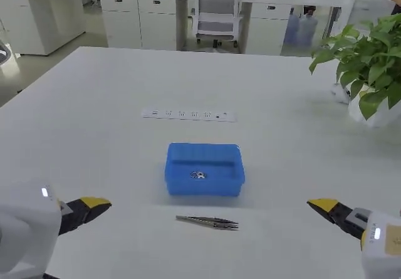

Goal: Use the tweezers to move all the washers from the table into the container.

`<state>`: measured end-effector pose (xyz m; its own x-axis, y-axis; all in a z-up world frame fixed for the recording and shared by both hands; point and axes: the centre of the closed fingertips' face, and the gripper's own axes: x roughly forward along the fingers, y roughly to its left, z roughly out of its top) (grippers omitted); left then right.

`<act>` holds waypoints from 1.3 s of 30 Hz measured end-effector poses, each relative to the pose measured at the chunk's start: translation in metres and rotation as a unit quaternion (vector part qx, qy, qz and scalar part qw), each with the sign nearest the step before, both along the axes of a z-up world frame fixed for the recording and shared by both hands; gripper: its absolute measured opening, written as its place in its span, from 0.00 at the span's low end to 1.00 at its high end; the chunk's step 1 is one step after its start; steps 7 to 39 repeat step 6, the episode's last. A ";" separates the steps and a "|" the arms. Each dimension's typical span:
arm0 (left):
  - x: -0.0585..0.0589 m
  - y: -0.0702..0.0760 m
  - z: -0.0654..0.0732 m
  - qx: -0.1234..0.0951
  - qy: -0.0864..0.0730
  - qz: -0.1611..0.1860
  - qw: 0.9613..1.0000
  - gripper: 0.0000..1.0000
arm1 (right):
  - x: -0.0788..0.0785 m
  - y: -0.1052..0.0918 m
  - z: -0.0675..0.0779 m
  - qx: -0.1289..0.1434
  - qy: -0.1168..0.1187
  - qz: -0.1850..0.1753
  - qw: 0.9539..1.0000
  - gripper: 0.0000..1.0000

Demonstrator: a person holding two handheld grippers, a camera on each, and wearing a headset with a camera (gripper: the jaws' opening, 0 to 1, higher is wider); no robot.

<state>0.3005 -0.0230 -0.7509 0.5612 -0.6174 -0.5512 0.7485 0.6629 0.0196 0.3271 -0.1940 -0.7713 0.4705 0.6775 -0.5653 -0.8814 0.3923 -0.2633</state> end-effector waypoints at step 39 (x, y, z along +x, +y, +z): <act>0.003 -0.001 0.007 -0.021 -0.004 0.023 1.000 0.99 | 0.001 -0.006 0.000 -0.001 0.001 -0.009 1.000 0.99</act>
